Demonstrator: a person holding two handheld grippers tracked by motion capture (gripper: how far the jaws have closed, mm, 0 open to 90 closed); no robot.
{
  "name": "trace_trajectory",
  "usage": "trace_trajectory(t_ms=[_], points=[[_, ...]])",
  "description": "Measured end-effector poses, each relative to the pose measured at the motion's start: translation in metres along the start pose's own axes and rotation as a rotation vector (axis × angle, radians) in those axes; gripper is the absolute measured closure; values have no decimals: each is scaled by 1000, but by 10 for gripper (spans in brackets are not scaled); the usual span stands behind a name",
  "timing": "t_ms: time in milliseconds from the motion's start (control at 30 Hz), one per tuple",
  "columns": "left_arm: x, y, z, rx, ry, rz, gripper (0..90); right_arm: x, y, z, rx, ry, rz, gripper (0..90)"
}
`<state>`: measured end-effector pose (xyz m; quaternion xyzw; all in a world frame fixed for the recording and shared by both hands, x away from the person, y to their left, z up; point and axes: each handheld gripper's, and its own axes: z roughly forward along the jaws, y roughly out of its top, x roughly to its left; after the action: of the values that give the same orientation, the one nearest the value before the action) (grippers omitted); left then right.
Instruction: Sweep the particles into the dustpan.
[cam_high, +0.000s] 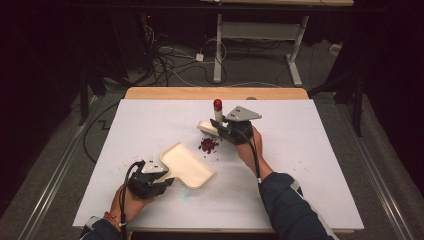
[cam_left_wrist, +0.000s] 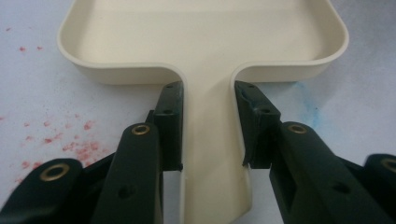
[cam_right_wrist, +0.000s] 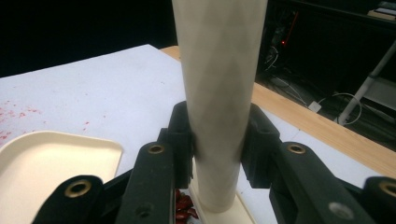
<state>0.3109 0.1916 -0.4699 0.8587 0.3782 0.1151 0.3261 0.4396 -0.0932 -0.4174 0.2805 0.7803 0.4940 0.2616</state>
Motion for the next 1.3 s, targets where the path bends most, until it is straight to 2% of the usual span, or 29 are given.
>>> trace_trajectory(t_ms=[33,67,100,200,733,833,1033,1100,1300], points=[[0,1,1,0,0,-5,636,6,0,-1,9,-12,10,691],[0,1,1,0,0,-5,635,6,0,-1,9,-12,10,691],[0,2,2,-7,9,-13,635,13,0,-1,17,-25,5,688],[-4,5,6,-3,20,-9,636,23,-1,-3,20,-34,5,687],[-21,23,22,22,59,1,635,47,0,-20,27,31,22,688],[-22,24,24,25,63,1,635,52,1,-21,37,29,4,687],[-19,24,28,35,59,-16,633,63,0,-26,42,36,9,683],[-19,24,28,35,59,-19,630,66,2,-27,43,38,-5,684],[-18,24,30,45,63,-21,627,75,4,-31,46,78,3,686]])
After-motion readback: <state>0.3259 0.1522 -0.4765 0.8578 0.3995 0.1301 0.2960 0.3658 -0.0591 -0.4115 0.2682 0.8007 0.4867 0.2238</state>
